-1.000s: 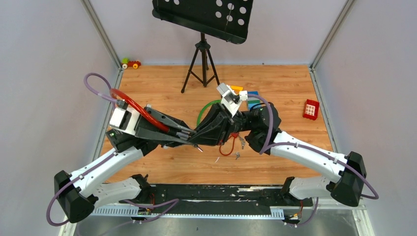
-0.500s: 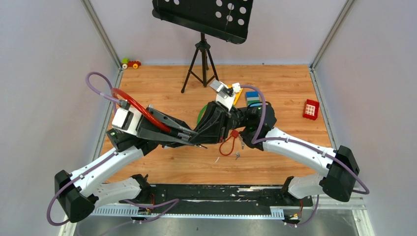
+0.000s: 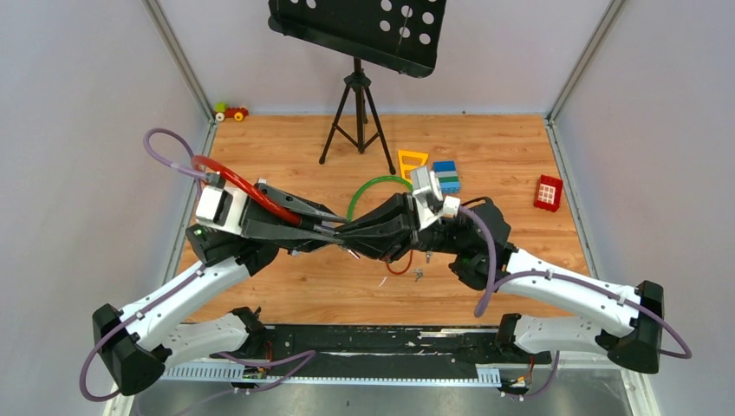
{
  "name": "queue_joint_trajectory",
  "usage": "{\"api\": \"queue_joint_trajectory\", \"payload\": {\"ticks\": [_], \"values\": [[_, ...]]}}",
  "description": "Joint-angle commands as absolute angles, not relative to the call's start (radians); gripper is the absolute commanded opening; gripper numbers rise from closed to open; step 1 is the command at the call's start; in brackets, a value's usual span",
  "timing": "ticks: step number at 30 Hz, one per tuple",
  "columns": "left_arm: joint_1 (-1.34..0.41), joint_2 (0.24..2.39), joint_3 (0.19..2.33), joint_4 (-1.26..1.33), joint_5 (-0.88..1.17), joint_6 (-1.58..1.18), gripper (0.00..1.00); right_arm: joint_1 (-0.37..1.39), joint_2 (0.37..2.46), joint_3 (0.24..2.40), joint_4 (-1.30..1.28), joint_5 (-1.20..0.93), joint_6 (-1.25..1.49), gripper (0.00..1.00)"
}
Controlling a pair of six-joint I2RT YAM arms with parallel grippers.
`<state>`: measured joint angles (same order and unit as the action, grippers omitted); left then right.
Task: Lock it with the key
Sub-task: Lock the lock.
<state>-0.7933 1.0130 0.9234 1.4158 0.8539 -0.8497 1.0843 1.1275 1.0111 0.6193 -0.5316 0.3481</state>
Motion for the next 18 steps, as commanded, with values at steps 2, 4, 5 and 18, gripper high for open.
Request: {"api": "queue_joint_trajectory", "payload": {"ticks": [2, 4, 5, 18], "values": [[-0.81, 0.967, 0.931, 1.407, 0.893, -0.847, 0.0, 1.171, 1.089, 1.021, 0.559, -0.054, -0.201, 0.0], [-0.81, 0.966, 0.93, 1.407, 0.89, -0.847, 0.0, 1.247, 1.098, 1.013, 0.591, 0.06, -0.38, 0.0], [-0.81, 0.966, 0.928, 1.406, 0.889, -0.847, 0.0, 1.284, 1.102, 1.006, 0.619, 0.108, -0.44, 0.0], [-0.81, 0.957, 0.921, 1.39, 0.884, -0.833, 0.0, 1.545, 1.327, 0.909, 1.315, 0.536, -1.34, 0.0]]}}
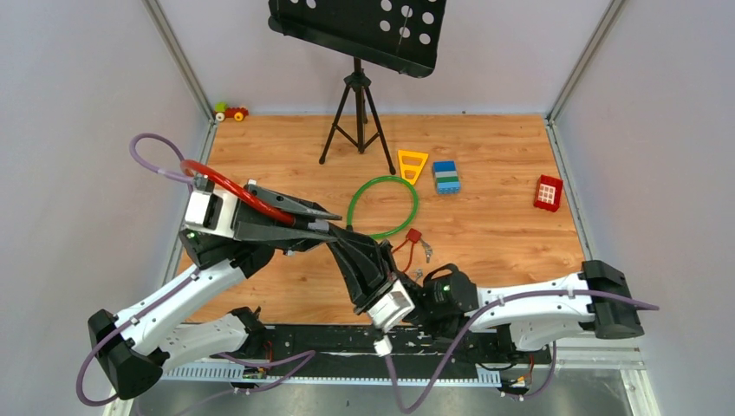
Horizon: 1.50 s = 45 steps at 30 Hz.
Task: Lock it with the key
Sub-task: Lock the lock.
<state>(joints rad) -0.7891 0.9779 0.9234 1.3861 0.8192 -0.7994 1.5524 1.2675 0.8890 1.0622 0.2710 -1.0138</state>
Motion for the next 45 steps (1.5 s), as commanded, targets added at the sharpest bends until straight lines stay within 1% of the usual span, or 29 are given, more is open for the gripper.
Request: {"api": "queue_joint_trajectory", "payload": {"ticks": [1, 2, 3, 5, 6, 8, 10, 11, 13, 15, 19, 22, 25, 28, 31, 35, 45], "values": [[-0.81, 0.955, 0.92, 1.383, 0.884, -0.827, 0.0, 1.551, 1.335, 0.92, 1.317, 0.551, -1.349, 0.02], [-0.81, 0.955, 0.92, 1.381, 0.884, -0.824, 0.0, 1.556, 1.332, 0.922, 1.312, 0.564, -1.339, 0.05], [-0.81, 0.954, 0.921, 1.374, 0.884, -0.819, 0.0, 1.56, 1.318, 0.923, 1.277, 0.572, -1.312, 0.15], [-0.81, 0.95, 0.92, 1.365, 0.885, -0.808, 0.0, 1.565, 1.26, 0.917, 1.151, 0.561, -1.203, 0.31], [-0.81, 0.948, 0.919, 1.359, 0.885, -0.803, 0.0, 1.565, 1.218, 0.916, 1.056, 0.535, -1.127, 0.36], [-0.809, 0.944, 0.917, 1.352, 0.886, -0.796, 0.0, 1.554, 1.121, 0.936, 0.783, 0.434, -0.925, 0.48], [-0.81, 0.945, 0.919, 1.351, 0.887, -0.795, 0.0, 1.515, 1.033, 0.984, 0.499, 0.28, -0.693, 0.56], [-0.81, 0.944, 0.918, 1.352, 0.886, -0.795, 0.0, 1.497, 1.007, 1.003, 0.414, 0.216, -0.626, 0.59], [-0.81, 0.946, 0.919, 1.355, 0.884, -0.795, 0.0, 1.468, 0.965, 1.013, 0.307, 0.102, -0.548, 0.61], [-0.81, 0.949, 0.92, 1.362, 0.882, -0.799, 0.0, 1.412, 0.929, 1.001, 0.266, 0.001, -0.457, 0.62], [-0.81, 0.962, 0.929, 1.392, 0.889, -0.828, 0.0, 1.234, 0.89, 1.006, 0.222, -0.3, -0.234, 0.54], [-0.81, 0.969, 0.932, 1.406, 0.89, -0.841, 0.0, 1.125, 0.901, 1.018, 0.241, -0.507, -0.104, 0.51], [-0.81, 0.976, 0.937, 1.421, 0.893, -0.857, 0.0, 1.065, 0.941, 1.037, 0.293, -0.602, 0.024, 0.46], [-0.81, 0.986, 0.941, 1.454, 0.9, -0.887, 0.0, 1.019, 0.997, 1.041, 0.399, -0.697, 0.185, 0.47], [-0.81, 0.993, 0.941, 1.481, 0.903, -0.909, 0.0, 0.992, 1.061, 1.035, 0.549, -0.768, 0.334, 0.5], [-0.81, 0.995, 0.94, 1.492, 0.905, -0.918, 0.0, 0.985, 1.105, 1.034, 0.676, -0.798, 0.429, 0.5], [-0.81, 0.999, 0.936, 1.522, 0.904, -0.937, 0.0, 0.983, 1.149, 1.07, 0.707, -0.797, 0.463, 0.51]]}}
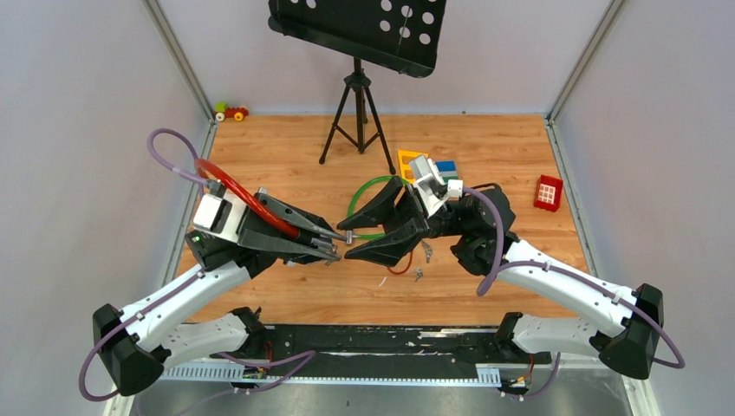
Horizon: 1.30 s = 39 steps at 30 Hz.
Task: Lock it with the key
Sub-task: Lock the lock.
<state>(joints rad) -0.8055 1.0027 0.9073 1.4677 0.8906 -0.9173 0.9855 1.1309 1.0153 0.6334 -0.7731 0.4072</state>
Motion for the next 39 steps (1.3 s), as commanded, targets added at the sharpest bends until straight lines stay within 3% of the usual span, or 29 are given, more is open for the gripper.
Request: {"api": "queue_joint_trajectory", "payload": {"ticks": [1, 16, 24, 35, 39], "values": [[-0.81, 0.998, 0.935, 1.523, 0.902, -0.939, 0.0, 0.983, 1.158, 1.075, 0.704, -0.8, 0.464, 0.52], [-0.81, 0.998, 0.926, 1.532, 0.902, -0.941, 0.0, 0.983, 1.239, 1.111, 0.775, -0.81, 0.533, 0.53], [-0.81, 0.996, 0.923, 1.536, 0.9, -0.938, 0.0, 0.985, 1.255, 1.118, 0.795, -0.853, 0.561, 0.45], [-0.81, 1.002, 0.923, 1.536, 0.899, -0.939, 0.0, 0.991, 1.26, 1.125, 0.813, -0.898, 0.586, 0.49], [-0.81, 0.999, 0.923, 1.535, 0.897, -0.939, 0.0, 0.994, 1.269, 1.133, 0.814, -0.901, 0.587, 0.44]]}}
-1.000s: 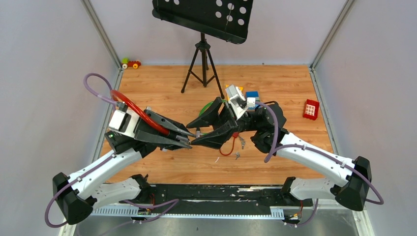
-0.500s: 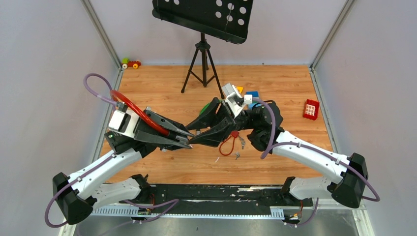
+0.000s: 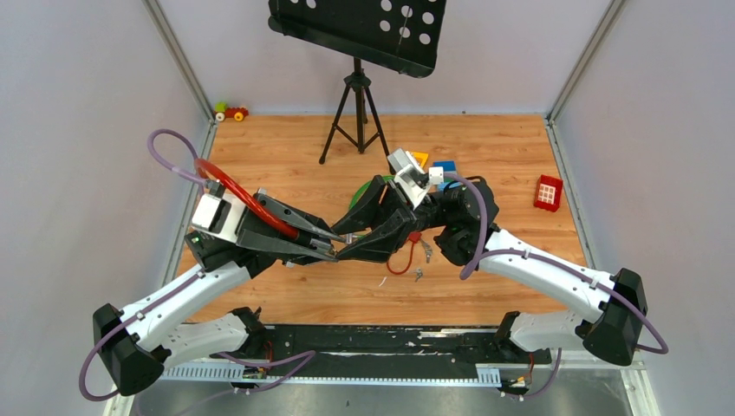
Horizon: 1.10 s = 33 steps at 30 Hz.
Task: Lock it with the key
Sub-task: Lock the lock.
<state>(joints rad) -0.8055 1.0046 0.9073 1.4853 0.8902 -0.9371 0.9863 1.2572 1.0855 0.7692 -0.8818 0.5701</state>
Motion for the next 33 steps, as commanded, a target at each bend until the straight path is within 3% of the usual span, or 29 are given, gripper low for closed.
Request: {"api": "queue_joint_trajectory", "payload": {"ticks": [1, 10, 13, 21, 26, 33], "values": [[-0.81, 0.998, 0.925, 1.535, 0.897, -0.94, 0.0, 0.994, 1.271, 1.136, 0.814, -0.902, 0.588, 0.43], [-0.81, 1.003, 0.928, 1.535, 0.898, -0.941, 0.0, 1.005, 1.294, 1.146, 0.818, -0.904, 0.594, 0.45], [-0.81, 1.004, 0.928, 1.536, 0.898, -0.94, 0.0, 1.008, 1.299, 1.149, 0.82, -0.909, 0.596, 0.4], [-0.81, 1.003, 0.926, 1.536, 0.9, -0.939, 0.0, 1.012, 1.305, 1.154, 0.828, -0.918, 0.594, 0.01], [-0.81, 1.006, 0.926, 1.531, 0.903, -0.937, 0.0, 1.017, 1.287, 1.14, 0.802, -0.864, 0.54, 0.0], [-0.81, 0.975, 0.916, 1.446, 0.898, -0.867, 0.0, 1.053, 1.191, 1.117, 0.609, -0.607, 0.319, 0.0]]}}
